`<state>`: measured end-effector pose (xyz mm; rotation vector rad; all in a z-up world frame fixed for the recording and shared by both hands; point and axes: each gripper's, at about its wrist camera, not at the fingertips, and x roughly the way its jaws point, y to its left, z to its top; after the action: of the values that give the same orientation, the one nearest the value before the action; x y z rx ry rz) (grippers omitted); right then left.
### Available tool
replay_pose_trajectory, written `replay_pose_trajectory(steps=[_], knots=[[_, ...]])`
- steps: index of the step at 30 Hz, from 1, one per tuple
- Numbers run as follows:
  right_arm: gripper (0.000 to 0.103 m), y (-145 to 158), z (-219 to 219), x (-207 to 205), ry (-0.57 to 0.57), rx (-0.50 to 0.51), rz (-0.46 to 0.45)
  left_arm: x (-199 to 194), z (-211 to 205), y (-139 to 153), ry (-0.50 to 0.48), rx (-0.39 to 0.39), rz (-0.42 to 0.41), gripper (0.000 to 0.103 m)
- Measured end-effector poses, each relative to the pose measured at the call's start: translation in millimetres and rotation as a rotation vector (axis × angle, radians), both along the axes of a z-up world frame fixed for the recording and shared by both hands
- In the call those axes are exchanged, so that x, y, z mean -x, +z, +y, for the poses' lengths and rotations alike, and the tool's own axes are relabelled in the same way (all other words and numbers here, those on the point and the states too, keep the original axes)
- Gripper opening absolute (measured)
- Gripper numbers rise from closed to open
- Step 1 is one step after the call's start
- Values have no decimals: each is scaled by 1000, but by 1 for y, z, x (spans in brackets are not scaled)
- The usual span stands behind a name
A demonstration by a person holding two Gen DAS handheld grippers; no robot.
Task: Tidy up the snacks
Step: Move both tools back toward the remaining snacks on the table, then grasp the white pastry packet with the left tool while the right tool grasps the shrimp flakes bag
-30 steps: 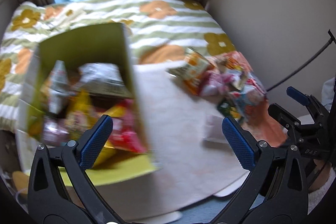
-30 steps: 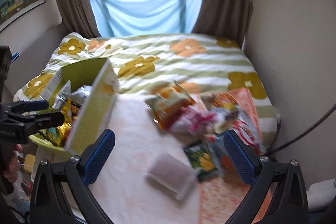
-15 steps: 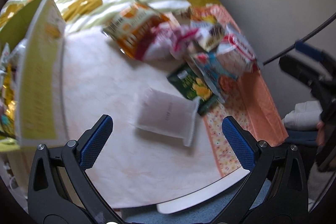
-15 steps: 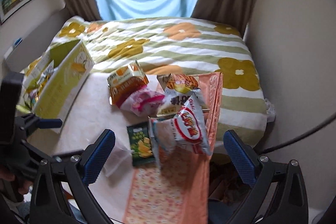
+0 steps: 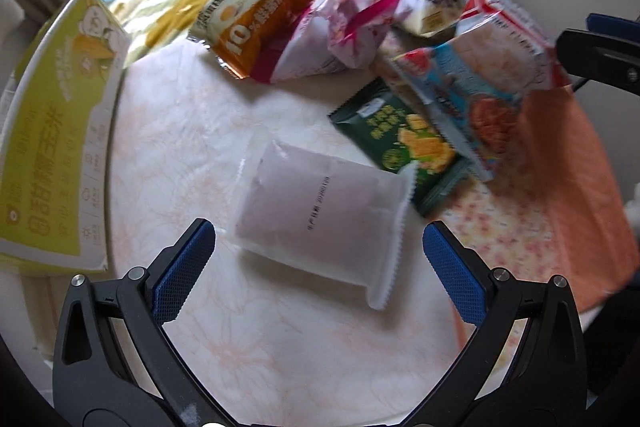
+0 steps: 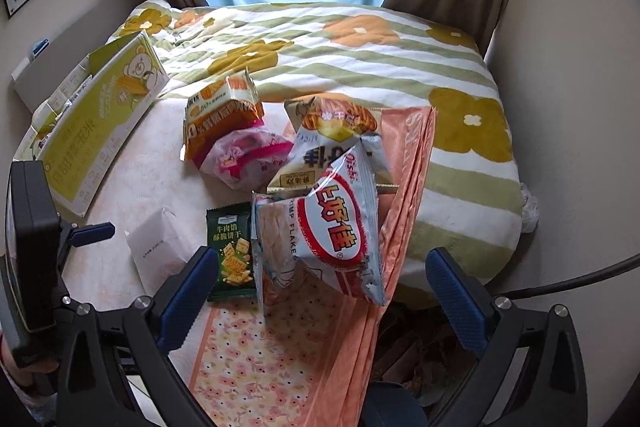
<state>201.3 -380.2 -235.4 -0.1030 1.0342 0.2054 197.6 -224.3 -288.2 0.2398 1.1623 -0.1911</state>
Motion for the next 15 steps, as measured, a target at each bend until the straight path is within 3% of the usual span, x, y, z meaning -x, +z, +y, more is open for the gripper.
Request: replay_pose_trajectory(steps=[10, 15], knots=[[103, -14, 8, -12, 48, 38, -9, -3, -8, -30, -53, -96, 34, 103], [103, -16, 12, -21, 58, 32, -1, -8, -8, -35, -68, -68, 57, 103]])
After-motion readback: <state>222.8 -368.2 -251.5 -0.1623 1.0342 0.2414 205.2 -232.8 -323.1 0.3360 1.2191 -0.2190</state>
